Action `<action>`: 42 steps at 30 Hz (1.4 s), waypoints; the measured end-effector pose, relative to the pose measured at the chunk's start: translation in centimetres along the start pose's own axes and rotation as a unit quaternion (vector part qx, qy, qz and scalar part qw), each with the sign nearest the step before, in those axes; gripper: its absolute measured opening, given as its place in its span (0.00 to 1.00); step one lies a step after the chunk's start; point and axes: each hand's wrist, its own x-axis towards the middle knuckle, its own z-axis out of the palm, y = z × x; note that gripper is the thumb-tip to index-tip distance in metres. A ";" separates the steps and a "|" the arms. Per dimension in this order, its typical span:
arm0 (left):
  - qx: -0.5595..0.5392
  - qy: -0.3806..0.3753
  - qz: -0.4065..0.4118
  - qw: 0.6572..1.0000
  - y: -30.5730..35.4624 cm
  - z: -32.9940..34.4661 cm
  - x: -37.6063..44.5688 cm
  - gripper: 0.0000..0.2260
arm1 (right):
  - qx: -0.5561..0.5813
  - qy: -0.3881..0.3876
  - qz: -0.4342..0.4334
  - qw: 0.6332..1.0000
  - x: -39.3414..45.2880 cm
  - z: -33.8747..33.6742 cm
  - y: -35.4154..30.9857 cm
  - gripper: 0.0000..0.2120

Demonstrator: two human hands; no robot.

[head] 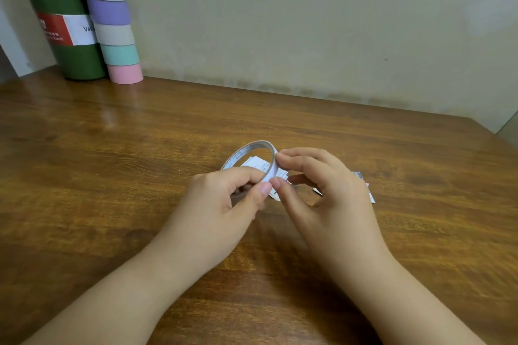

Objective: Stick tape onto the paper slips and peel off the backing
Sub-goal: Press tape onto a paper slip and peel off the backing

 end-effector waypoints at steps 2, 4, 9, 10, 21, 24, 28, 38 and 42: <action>0.015 -0.005 0.010 1.000 0.1 0.0 0.0 0.09 | -0.002 0.012 -0.002 1.000 0.0 0.2 0.1 0.09; 0.031 -0.013 0.019 0.999 0.1 0.0 -0.1 0.09 | 0.005 0.016 0.001 1.000 -0.1 0.4 0.1 0.08; 0.044 -0.024 0.031 0.998 0.2 0.0 0.0 0.10 | 0.021 0.016 0.013 1.000 -0.1 0.1 -0.2 0.06; 0.047 -0.024 0.035 0.998 0.2 0.0 0.0 0.10 | 0.025 0.013 0.018 0.999 -0.1 0.1 -0.3 0.05; 0.034 -0.011 0.045 0.998 0.5 -0.1 -0.1 0.09 | 0.116 -0.009 0.101 0.988 0.0 -0.8 -1.2 0.16; 0.038 -0.004 0.042 0.998 0.5 -0.1 -0.1 0.10 | 0.073 -0.026 0.073 0.994 0.1 -0.7 -1.1 0.20; 0.021 -0.001 0.033 0.999 0.4 0.0 -0.1 0.10 | -0.002 -0.039 0.009 0.999 -0.1 -0.1 -0.5 0.15; 0.009 0.002 0.023 1.000 0.2 0.1 0.0 0.10 | -0.007 0.021 -0.025 0.999 0.1 -0.4 -0.5 0.03; 0.020 0.009 0.033 0.999 0.2 0.0 0.1 0.11 | 0.011 -0.015 -0.001 1.000 0.2 -0.6 -0.7 0.01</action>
